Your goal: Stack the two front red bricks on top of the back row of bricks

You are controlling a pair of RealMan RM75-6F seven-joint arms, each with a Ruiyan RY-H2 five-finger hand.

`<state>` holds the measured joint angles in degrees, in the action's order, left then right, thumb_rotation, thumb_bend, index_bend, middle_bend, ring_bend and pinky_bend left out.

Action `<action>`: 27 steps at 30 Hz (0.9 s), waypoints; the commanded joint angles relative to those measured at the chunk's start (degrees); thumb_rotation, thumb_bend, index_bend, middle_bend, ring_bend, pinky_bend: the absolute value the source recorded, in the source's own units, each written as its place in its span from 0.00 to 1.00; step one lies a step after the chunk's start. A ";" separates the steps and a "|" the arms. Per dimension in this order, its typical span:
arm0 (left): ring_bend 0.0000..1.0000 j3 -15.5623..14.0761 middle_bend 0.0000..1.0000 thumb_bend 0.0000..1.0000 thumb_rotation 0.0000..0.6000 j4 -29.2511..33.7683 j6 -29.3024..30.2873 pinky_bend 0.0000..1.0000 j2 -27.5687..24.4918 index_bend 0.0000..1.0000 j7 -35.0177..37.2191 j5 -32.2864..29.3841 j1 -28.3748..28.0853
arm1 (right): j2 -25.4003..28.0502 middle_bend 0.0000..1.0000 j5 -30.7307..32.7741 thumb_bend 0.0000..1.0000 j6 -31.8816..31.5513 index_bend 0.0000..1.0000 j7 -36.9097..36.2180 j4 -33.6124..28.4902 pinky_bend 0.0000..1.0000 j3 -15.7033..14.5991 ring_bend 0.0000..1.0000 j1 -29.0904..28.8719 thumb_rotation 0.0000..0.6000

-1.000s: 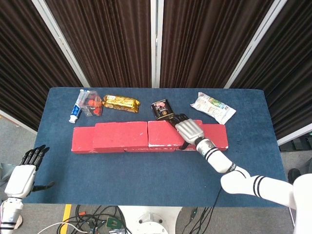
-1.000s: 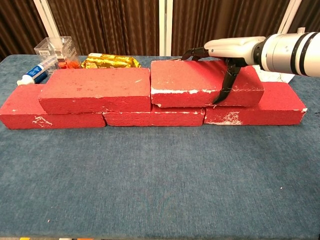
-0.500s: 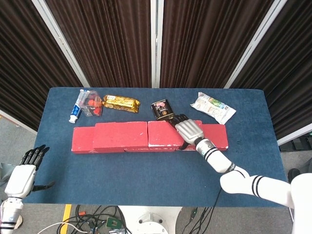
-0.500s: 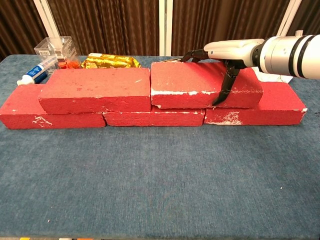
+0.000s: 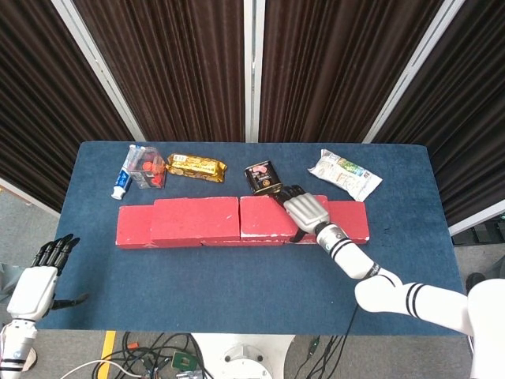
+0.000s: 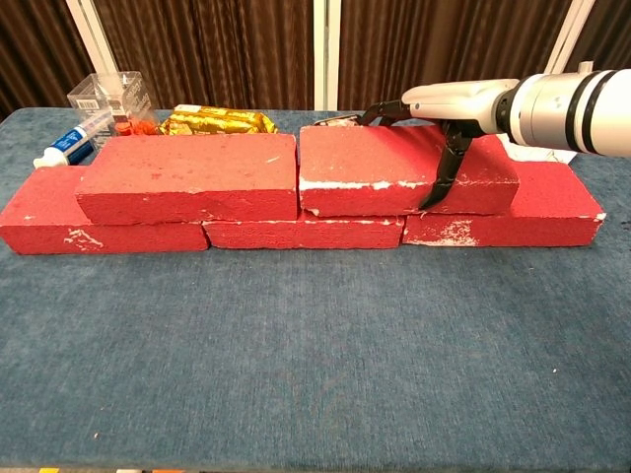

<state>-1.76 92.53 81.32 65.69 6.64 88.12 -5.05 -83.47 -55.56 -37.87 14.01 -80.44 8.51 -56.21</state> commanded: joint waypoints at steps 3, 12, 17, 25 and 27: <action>0.00 -0.05 0.00 0.00 1.00 -0.11 -0.18 0.00 0.09 0.00 0.17 -0.03 -0.06 | -0.23 0.22 0.32 0.00 0.02 0.00 0.18 0.13 0.00 -0.15 0.00 -0.19 1.00; 0.00 -0.14 0.00 0.00 1.00 -0.42 -0.07 0.00 0.12 0.00 0.88 0.09 0.04 | -0.17 0.22 1.18 0.00 0.33 0.00 0.19 0.52 0.00 -0.32 0.00 -0.48 1.00; 0.00 -0.15 0.00 0.00 1.00 -0.57 -0.03 0.00 0.17 0.00 1.23 0.22 0.01 | -0.31 0.22 1.41 0.00 0.49 0.00 0.02 0.63 0.00 -0.30 0.00 -0.71 1.00; 0.00 -0.19 0.00 0.00 1.00 -0.67 -0.04 0.00 0.07 0.00 1.42 0.10 0.09 | -0.81 0.22 1.49 0.00 0.62 0.00 -0.12 1.05 0.00 -0.45 0.00 -0.96 1.00; 0.00 -0.21 0.00 0.00 1.00 -0.69 -0.10 0.00 0.08 0.00 1.46 0.07 0.08 | -0.81 0.22 1.51 0.00 0.62 0.00 -0.20 1.01 0.00 -0.40 0.00 -1.01 1.00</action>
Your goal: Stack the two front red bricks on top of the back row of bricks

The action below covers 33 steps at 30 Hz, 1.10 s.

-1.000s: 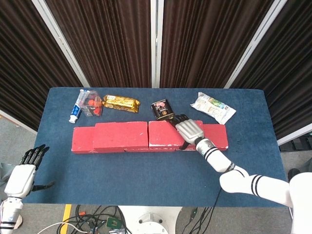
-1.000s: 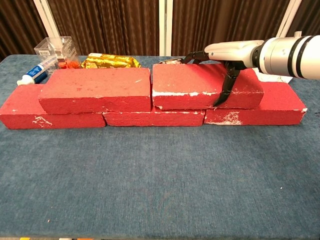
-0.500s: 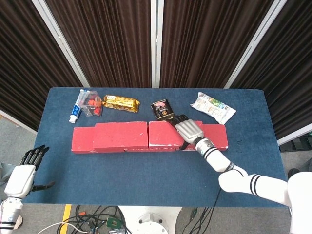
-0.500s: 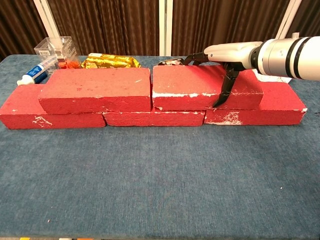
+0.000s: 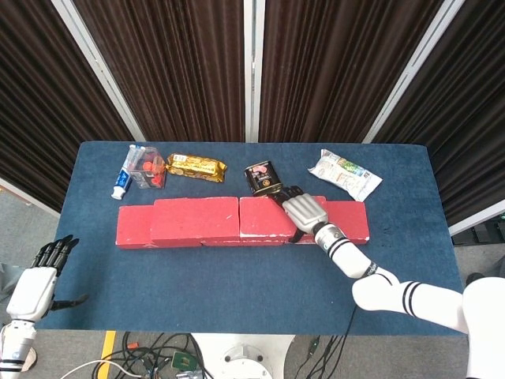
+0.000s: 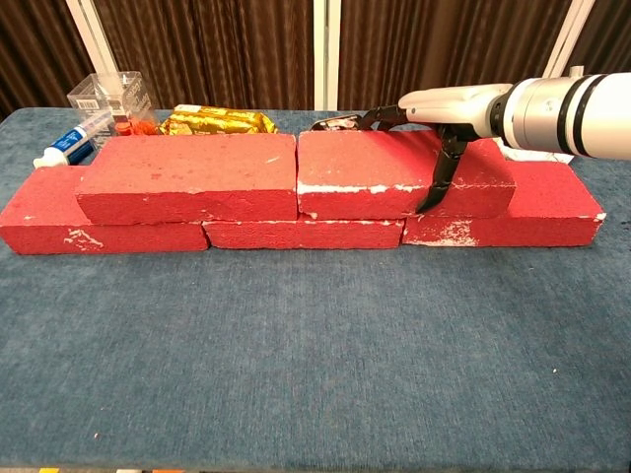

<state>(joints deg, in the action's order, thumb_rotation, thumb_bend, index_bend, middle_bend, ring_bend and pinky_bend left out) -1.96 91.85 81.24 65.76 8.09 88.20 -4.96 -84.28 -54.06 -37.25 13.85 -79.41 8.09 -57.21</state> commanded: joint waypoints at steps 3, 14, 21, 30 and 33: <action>0.00 -0.05 0.00 0.00 1.00 -0.12 -0.26 0.00 0.07 0.00 0.09 -0.12 -0.05 | 0.02 0.22 0.12 0.00 -0.01 0.00 -0.28 -0.02 0.00 0.08 0.00 -0.02 1.00; 0.00 -0.06 0.00 0.00 1.00 -0.38 -0.41 0.00 0.21 0.00 0.58 -0.09 -0.12 | -0.17 0.22 -0.06 0.00 -0.05 0.00 -0.18 0.08 0.00 -0.07 0.00 -0.29 1.00; 0.00 -0.12 0.00 0.00 1.00 -0.62 -0.35 0.00 0.22 0.00 0.87 -0.12 -0.03 | -0.32 0.22 0.28 0.00 -0.22 0.00 0.22 -0.05 0.00 -0.09 0.00 -0.55 1.00; 0.00 -0.19 0.00 0.00 1.00 -0.94 -0.59 0.00 0.35 0.00 1.23 -0.11 -0.10 | -0.49 0.15 1.43 0.00 0.04 0.00 0.89 0.10 0.00 -0.36 0.00 -0.95 1.00; 0.00 -0.21 0.00 0.00 1.00 -0.98 -0.62 0.00 0.34 0.00 1.32 -0.13 -0.09 | -0.62 0.05 1.76 0.00 -0.21 0.00 1.07 0.08 0.00 -0.42 0.00 -0.96 1.00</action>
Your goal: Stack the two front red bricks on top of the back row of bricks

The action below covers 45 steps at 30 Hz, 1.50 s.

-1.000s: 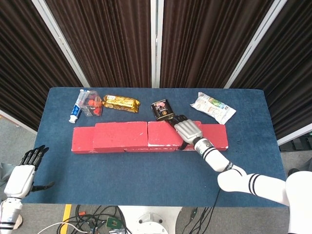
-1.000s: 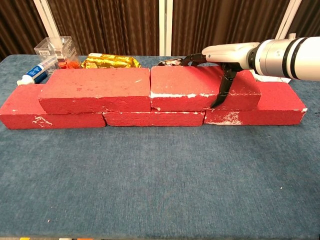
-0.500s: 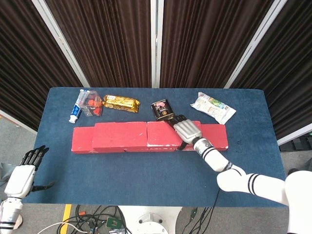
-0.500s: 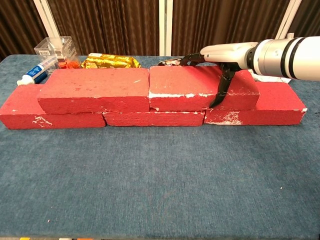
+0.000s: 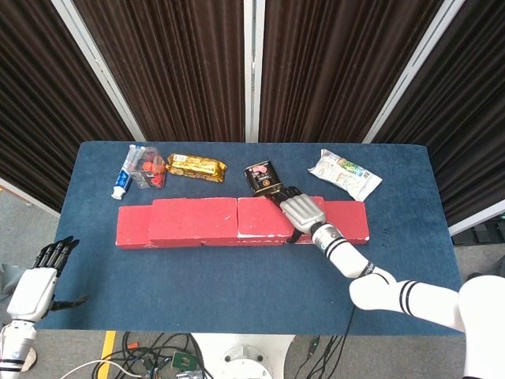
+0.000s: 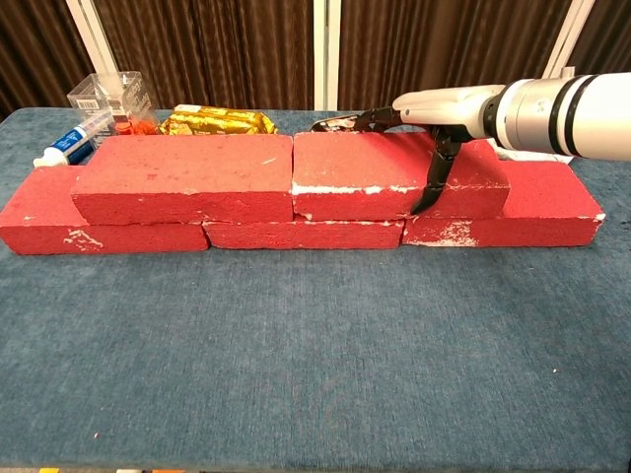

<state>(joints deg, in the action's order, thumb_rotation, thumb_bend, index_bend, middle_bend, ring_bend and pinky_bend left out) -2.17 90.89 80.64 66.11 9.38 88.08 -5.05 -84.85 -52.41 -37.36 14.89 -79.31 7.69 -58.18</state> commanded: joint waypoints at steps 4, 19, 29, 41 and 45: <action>0.00 -0.02 0.00 0.00 1.00 -0.07 0.02 0.00 -0.06 0.00 0.18 -0.01 0.03 | 0.00 0.00 0.20 0.00 -0.56 0.00 -0.29 -0.32 0.00 0.22 0.00 0.16 1.00; 0.00 0.04 0.00 0.00 1.00 0.51 0.50 0.00 -0.40 0.00 0.39 0.48 0.02 | 4.83 0.00 -5.23 0.00 -3.45 0.00 -5.26 -6.66 0.00 1.42 0.00 3.25 1.00; 0.00 0.84 0.00 0.00 1.00 1.04 1.43 0.00 -0.03 0.00 -1.66 0.08 0.07 | 17.18 0.00 -14.91 0.00 -16.96 0.00 -8.72 -18.95 0.00 -0.62 0.00 13.75 1.00; 0.00 1.77 0.00 0.00 1.00 3.30 3.43 0.00 -0.65 0.00 -6.23 -0.22 0.58 | 26.37 0.00 -27.77 0.00 -46.92 0.00 -11.99 -20.77 0.00 -9.27 0.00 37.53 1.00; 0.00 2.00 0.00 0.00 1.00 3.07 4.42 0.00 -0.48 0.00 -6.69 0.36 0.73 | 24.06 0.00 -29.53 0.00 -53.33 0.00 -13.35 -16.71 0.00 -11.04 0.00 43.86 1.00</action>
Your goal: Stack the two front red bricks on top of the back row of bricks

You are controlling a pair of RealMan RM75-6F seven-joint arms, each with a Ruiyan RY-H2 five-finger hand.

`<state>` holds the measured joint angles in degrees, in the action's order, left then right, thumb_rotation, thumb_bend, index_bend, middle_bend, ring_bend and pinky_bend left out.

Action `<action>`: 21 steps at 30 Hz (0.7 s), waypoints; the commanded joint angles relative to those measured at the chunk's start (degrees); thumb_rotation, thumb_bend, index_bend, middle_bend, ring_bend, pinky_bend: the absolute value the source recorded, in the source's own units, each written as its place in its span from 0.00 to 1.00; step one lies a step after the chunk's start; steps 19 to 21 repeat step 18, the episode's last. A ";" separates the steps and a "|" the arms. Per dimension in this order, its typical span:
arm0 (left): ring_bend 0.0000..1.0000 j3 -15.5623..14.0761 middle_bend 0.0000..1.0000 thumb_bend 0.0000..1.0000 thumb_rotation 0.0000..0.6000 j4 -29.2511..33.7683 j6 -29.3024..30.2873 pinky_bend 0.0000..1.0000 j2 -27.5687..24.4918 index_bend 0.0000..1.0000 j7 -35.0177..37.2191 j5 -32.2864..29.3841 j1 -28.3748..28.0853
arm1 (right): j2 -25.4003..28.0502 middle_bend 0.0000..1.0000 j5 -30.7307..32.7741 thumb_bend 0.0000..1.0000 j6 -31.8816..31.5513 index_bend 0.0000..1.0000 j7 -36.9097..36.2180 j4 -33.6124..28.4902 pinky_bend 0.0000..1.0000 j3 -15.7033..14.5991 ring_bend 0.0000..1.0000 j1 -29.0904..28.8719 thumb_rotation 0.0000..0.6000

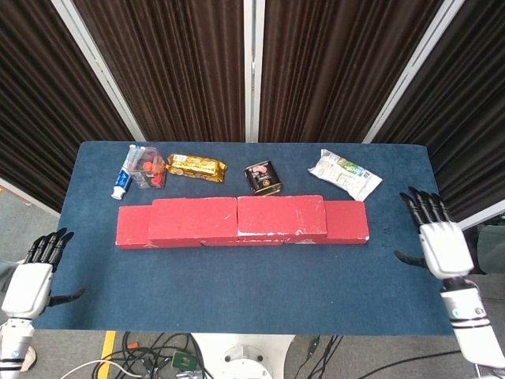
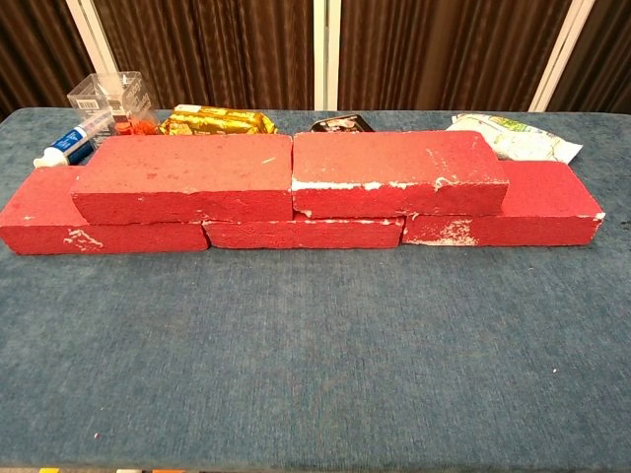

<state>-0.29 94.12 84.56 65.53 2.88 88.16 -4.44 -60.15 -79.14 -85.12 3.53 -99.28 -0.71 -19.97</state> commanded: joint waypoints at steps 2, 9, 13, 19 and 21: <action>0.00 0.18 0.00 0.00 1.00 -0.52 1.36 0.00 0.29 0.00 -0.26 0.77 0.37 | -2.21 0.00 -3.61 0.00 -7.86 0.00 -2.40 5.32 0.00 -3.49 0.00 8.42 1.00; 0.00 -0.26 0.00 0.00 1.00 -2.67 4.40 0.00 1.43 0.00 1.12 3.82 1.15 | -5.86 0.00 -5.29 0.00 -10.96 0.00 -5.11 9.55 0.00 -4.90 0.00 14.31 1.00; 0.00 -0.37 0.00 0.00 1.00 -2.86 4.49 0.00 1.94 0.00 0.28 3.46 1.50 | -5.89 0.00 -4.83 0.00 -9.98 0.00 -7.93 11.15 0.00 -4.09 0.00 15.40 1.00; 0.00 -0.43 0.00 0.00 1.00 -2.73 4.01 0.00 1.78 0.00 0.05 3.15 1.47 | -6.30 0.00 -4.69 0.00 -8.70 0.00 -8.25 12.24 0.00 -3.27 0.00 16.11 1.00; 0.00 -0.43 0.00 0.00 1.00 -2.73 4.01 0.00 1.78 0.00 0.05 3.15 1.47 | -6.30 0.00 -4.69 0.00 -8.70 0.00 -8.25 12.24 0.00 -3.27 0.00 16.11 1.00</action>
